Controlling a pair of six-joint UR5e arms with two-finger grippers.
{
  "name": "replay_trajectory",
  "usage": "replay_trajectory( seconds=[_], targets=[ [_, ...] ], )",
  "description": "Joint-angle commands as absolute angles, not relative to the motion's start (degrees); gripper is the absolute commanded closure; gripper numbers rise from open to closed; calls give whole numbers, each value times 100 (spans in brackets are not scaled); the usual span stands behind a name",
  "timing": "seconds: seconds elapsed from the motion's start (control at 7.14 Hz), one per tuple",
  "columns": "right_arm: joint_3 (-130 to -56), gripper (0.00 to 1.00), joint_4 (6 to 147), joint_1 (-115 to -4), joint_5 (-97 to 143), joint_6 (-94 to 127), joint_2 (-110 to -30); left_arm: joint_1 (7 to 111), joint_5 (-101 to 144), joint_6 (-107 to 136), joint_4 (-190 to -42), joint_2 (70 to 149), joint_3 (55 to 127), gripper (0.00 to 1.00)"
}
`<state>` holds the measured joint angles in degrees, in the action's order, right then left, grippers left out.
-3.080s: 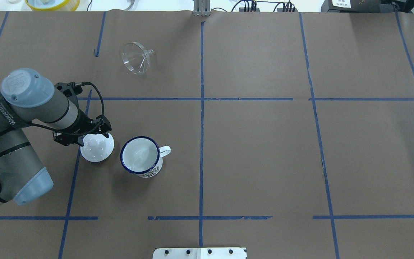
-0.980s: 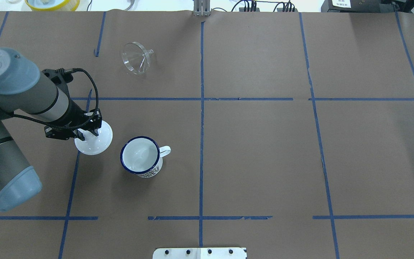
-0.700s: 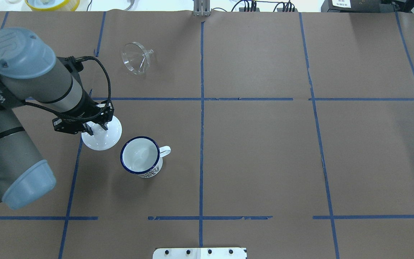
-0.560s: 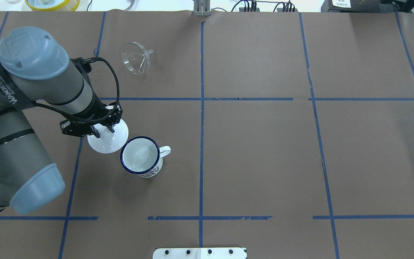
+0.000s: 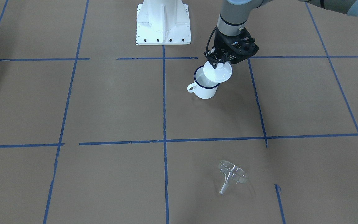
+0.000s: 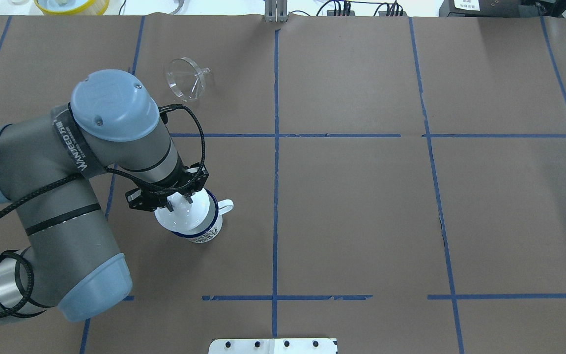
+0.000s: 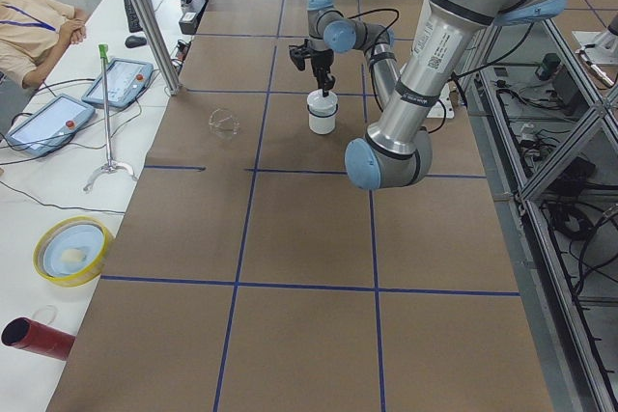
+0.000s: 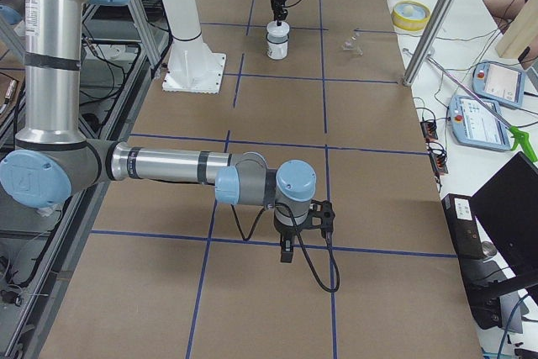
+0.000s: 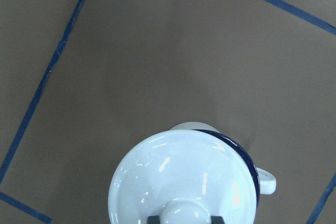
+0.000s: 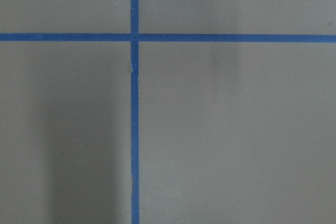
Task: Remove funnel from cup
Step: 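Lower the white lid onto the mug opening with the left gripper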
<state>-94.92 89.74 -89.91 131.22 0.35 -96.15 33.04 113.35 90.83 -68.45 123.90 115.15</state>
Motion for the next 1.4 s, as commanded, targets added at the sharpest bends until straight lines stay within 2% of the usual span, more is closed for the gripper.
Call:
replay_trajectory(
  seconds=[0.0,1.26],
  targets=[
    [-9492,0,8974,-8991,13122,35,-9615,3165,11259,9097,-6847,12428,11435,100],
    [-9492,0,8974,-8991,13122,35,-9615,3138,11259,9035,-7056,12472,11224,100]
  ],
)
